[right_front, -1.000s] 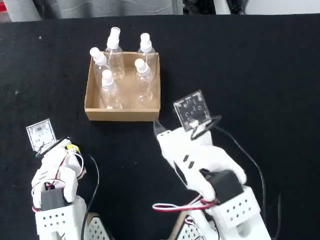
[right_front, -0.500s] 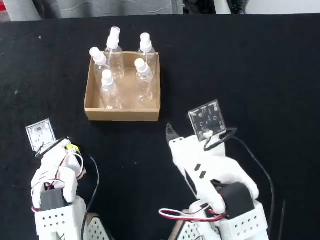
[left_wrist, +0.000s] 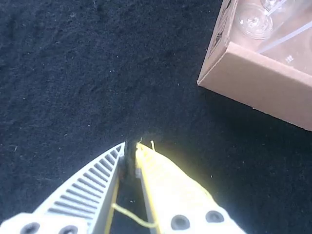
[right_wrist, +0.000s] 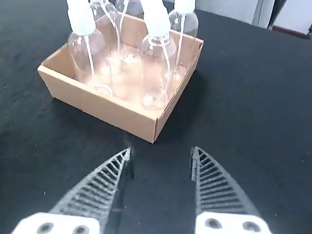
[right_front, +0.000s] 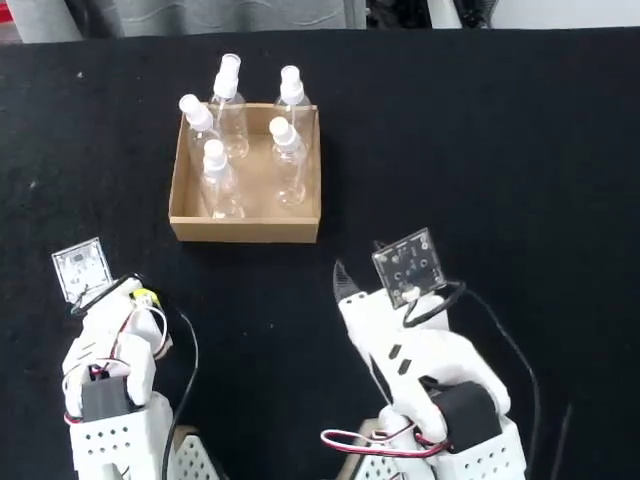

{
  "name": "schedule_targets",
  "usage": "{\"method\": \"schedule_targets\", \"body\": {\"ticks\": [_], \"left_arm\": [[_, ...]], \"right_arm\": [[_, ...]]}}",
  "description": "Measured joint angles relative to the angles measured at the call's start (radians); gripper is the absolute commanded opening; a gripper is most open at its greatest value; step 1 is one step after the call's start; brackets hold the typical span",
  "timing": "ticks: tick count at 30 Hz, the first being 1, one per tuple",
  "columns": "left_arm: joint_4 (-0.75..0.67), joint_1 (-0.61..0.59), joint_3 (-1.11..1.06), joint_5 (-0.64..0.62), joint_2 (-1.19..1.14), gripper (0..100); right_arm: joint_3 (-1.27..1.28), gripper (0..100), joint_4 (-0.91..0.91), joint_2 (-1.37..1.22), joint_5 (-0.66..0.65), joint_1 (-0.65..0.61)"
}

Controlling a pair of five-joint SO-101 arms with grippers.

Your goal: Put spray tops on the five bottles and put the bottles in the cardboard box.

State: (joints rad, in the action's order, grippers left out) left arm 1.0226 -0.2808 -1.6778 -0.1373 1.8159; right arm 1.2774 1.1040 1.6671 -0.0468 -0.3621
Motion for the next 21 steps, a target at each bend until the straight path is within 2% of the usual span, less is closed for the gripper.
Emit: {"method": "schedule_targets", "body": {"ticks": [6,12,21], "left_arm": [[0.000,0.000,0.000,0.000,0.000,3],[0.000,0.000,0.000,0.000,0.000,3],[0.000,0.000,0.000,0.000,0.000,3]], "right_arm": [[0.057,7.3,0.000,0.094,-0.026,0.015],[0.123,6.7,0.000,0.132,-0.078,0.075],[0.218,6.4,0.000,0.132,-0.081,0.086]]}}
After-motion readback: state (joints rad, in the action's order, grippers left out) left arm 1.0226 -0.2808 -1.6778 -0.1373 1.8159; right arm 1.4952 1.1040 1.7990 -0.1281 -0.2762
